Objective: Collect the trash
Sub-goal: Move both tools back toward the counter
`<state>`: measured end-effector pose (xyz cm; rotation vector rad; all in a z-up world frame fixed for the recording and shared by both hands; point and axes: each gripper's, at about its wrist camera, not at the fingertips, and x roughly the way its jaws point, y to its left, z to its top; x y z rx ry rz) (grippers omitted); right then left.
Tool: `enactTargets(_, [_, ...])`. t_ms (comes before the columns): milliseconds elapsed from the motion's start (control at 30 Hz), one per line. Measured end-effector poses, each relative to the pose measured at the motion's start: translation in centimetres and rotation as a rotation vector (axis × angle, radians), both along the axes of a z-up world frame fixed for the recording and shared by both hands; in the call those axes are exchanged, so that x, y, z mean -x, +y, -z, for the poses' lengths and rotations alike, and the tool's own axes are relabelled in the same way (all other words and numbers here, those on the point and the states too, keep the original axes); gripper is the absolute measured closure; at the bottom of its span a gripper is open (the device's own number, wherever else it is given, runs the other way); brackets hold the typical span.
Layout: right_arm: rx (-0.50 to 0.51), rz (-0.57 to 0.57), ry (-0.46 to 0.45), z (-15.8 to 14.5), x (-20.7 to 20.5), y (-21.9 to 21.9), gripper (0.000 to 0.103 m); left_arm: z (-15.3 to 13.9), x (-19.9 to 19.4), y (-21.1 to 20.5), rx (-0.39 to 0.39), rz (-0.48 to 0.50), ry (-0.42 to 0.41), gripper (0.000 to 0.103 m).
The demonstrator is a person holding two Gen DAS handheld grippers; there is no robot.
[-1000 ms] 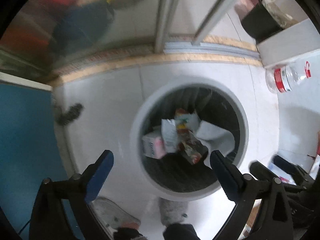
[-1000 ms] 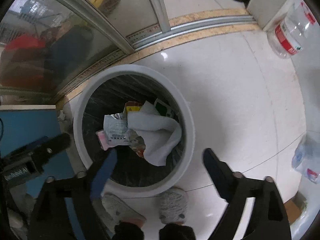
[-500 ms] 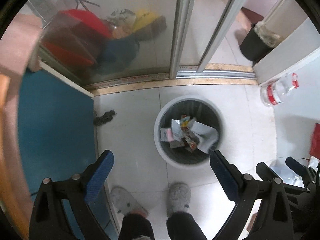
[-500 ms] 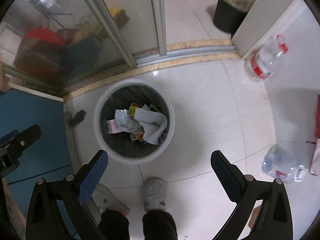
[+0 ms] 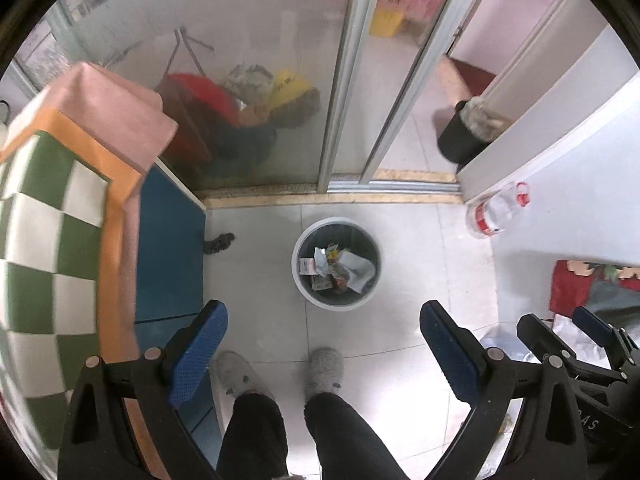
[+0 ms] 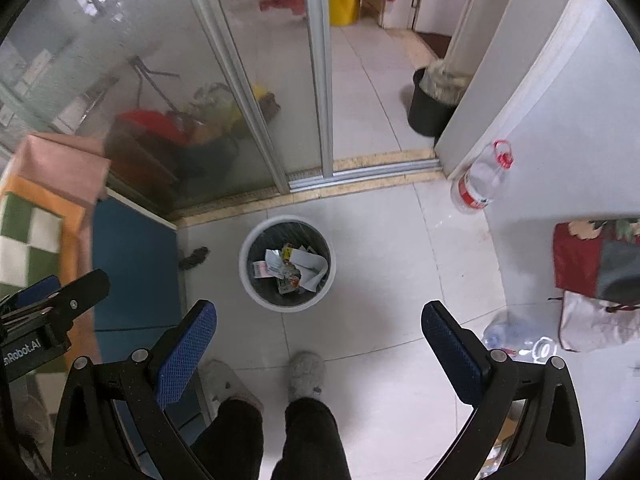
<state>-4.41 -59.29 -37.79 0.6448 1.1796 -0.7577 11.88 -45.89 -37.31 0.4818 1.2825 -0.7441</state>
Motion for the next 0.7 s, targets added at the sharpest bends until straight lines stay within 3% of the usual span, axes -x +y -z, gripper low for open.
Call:
enactTargets(100, [0.030, 0.002, -0.021, -4.2, 1.0, 0.9, 0.000, -2.8, 0.4, 0.9, 0.021, 0.001, -0.010, 0.005])
enactTargets(267, [0.031, -0.001, -0.057, -8.2, 1.6, 2.0, 0.000, -6.4, 0.0, 2.6, 0.034, -0.022, -0.032, 0.005])
enactTargets(467, [-0.003, -0.054, -0.117, -11.5, -0.5, 4.0, 0.000, -11.8, -3.3, 6.0, 0.086, -0.117, -0.154, 0.004])
enactTargets(600, [-0.030, -0.216, -0.162, -13.7, -7.9, 8.4, 0.000, -15.3, -7.9, 12.0, 0.112, -0.268, -0.259, 0.004])
enactTargets(700, [-0.069, -0.353, -0.180, -14.0, -14.2, 13.3, 0.000, -15.9, -11.9, 19.3, 0.092, -0.405, -0.285, 0.000])
